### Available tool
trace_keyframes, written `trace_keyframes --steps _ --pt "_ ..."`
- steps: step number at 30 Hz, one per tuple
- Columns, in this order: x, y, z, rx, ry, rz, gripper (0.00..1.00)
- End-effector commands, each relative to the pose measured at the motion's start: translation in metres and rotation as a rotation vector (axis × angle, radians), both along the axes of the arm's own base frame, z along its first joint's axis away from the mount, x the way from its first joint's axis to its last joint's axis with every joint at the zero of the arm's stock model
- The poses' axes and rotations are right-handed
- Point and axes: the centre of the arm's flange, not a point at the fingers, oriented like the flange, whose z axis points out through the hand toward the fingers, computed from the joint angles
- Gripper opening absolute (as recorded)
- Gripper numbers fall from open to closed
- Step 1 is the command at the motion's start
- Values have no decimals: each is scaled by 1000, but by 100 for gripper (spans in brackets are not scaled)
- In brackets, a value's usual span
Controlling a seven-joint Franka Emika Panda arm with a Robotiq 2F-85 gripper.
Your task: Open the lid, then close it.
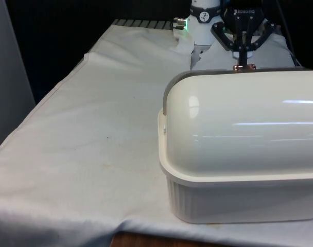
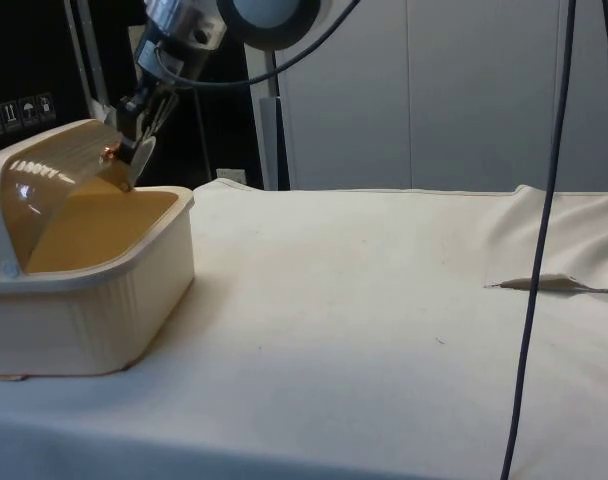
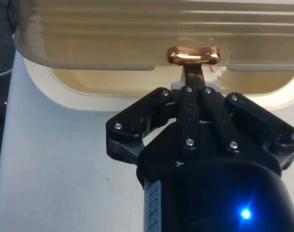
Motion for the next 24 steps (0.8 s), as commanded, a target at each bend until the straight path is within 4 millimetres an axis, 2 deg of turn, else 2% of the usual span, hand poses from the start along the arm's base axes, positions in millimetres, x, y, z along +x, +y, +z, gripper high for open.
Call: trace_keyframes --steps 1,24 --pt "1 1 0 1 -4 0 0" --pt "24 17 18 29 -81 3 0"
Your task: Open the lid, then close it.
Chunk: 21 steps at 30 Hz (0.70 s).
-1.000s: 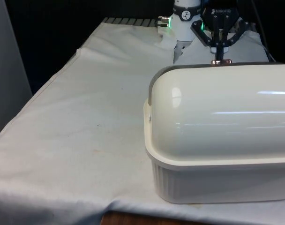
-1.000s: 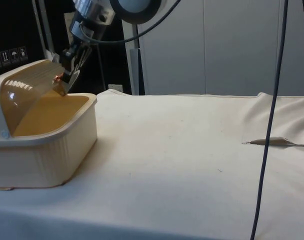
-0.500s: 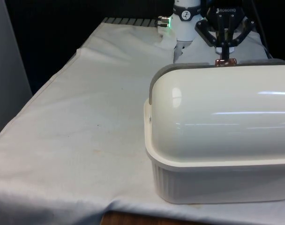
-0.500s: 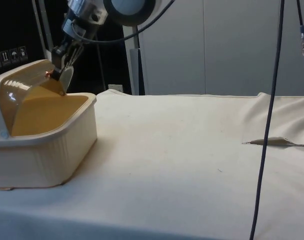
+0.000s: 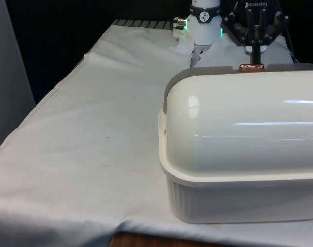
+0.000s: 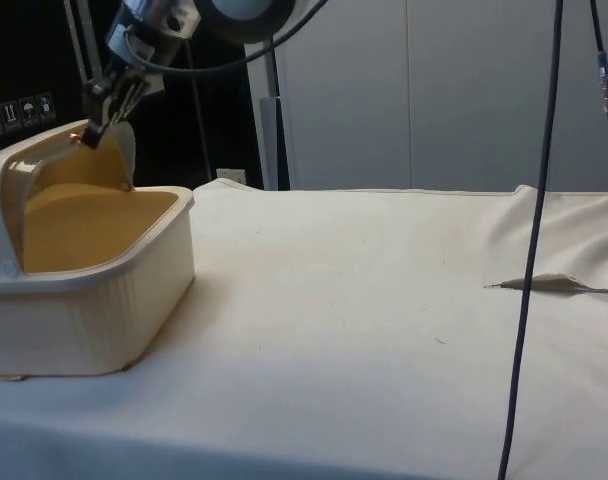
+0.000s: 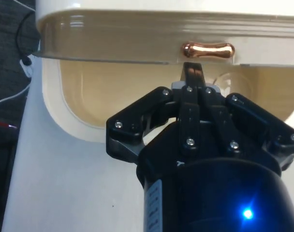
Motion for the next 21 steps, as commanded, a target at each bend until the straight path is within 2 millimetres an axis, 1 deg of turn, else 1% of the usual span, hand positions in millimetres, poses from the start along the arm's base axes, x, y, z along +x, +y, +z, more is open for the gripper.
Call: trace_keyframes --steps 1,6,12,14,15,16,21 --pt "3 1 0 7 -14 -3 0" --pt "7 3 4 9 -27 -1 0" --pt "9 3 19 10 -41 0 0" --pt "9 3 28 12 -51 0 0" --pt "9 2 23 9 -50 0 0" --pt "9 2 32 12 -54 0 0" --pt "8 2 47 14 -66 1 0"
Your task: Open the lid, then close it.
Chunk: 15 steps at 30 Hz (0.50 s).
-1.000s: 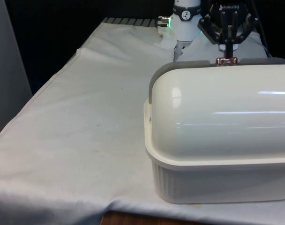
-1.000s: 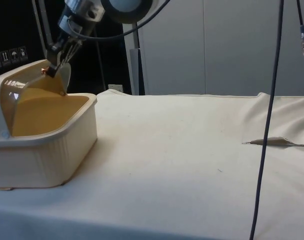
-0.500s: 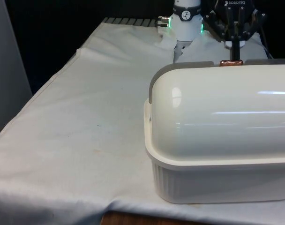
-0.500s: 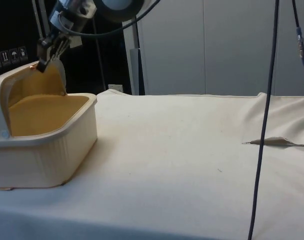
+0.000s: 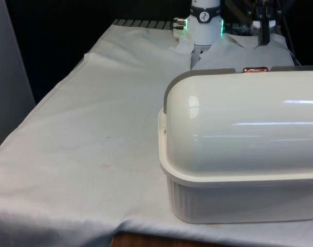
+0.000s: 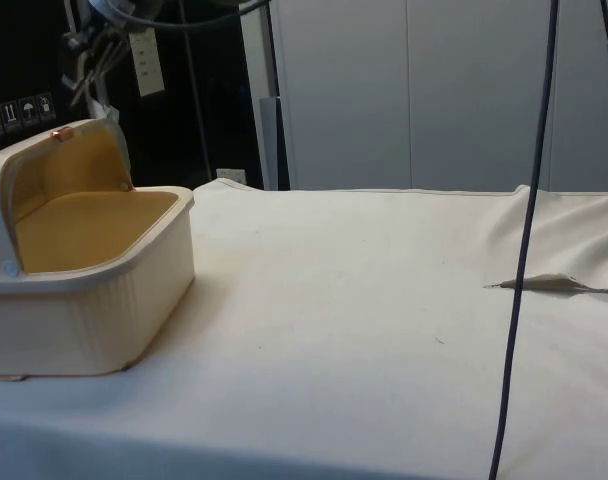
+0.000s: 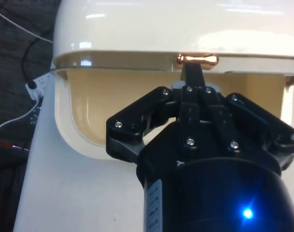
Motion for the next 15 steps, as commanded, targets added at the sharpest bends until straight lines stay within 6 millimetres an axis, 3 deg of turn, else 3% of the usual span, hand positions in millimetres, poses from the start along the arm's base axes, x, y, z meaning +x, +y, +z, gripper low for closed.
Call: trace_keyframes --steps 1,15 --pt "0 0 6 1 -2 0 0" --pt "0 -1 51 6 -41 3 0"
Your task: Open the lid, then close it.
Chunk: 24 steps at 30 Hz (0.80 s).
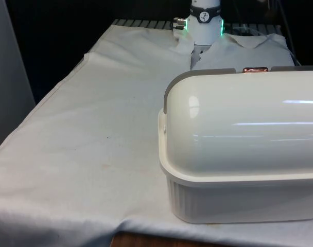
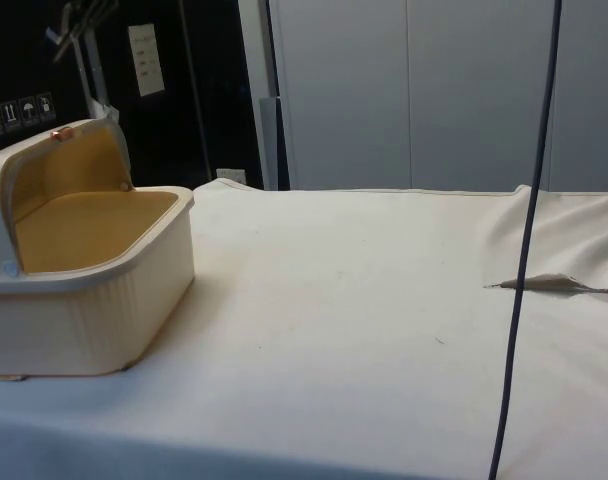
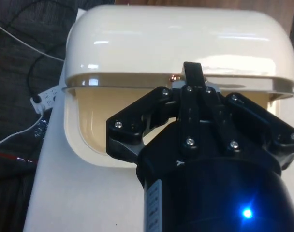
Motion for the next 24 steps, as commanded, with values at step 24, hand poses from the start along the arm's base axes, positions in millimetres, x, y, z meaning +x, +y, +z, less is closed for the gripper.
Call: trace_keyframes --steps 24 --pt "11 4 19 -15 98 13 0"
